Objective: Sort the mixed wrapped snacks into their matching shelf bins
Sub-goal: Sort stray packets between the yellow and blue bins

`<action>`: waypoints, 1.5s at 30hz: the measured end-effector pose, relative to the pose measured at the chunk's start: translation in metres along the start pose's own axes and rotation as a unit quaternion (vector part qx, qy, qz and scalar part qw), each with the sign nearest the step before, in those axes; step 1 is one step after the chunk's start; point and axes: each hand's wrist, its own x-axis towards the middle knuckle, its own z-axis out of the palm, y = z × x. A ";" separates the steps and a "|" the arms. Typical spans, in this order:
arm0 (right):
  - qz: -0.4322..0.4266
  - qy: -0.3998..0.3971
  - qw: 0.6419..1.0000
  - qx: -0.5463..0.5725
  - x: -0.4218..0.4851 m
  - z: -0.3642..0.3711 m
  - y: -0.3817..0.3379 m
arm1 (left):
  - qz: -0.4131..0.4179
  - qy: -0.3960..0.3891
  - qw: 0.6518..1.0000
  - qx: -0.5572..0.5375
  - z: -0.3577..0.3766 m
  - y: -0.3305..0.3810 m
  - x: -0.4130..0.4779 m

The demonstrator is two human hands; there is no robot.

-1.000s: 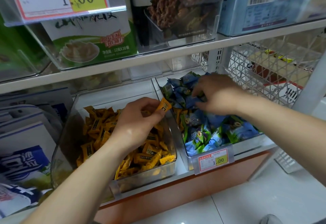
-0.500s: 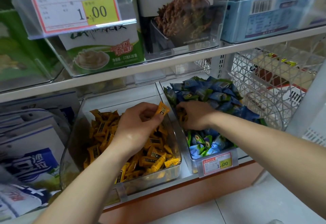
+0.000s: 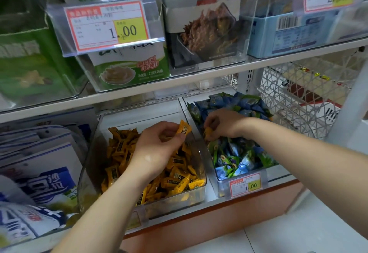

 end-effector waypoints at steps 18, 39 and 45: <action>-0.064 0.243 0.875 0.414 -0.084 -0.018 -0.014 | -0.108 0.036 0.965 -0.237 0.029 0.021 0.001; -0.062 0.198 0.978 0.035 -0.063 -0.031 0.008 | -0.029 0.001 0.966 0.257 -0.018 0.001 0.015; -0.146 0.156 0.969 -0.124 -0.040 -0.022 0.018 | -0.014 -0.051 0.967 0.250 0.037 0.008 0.007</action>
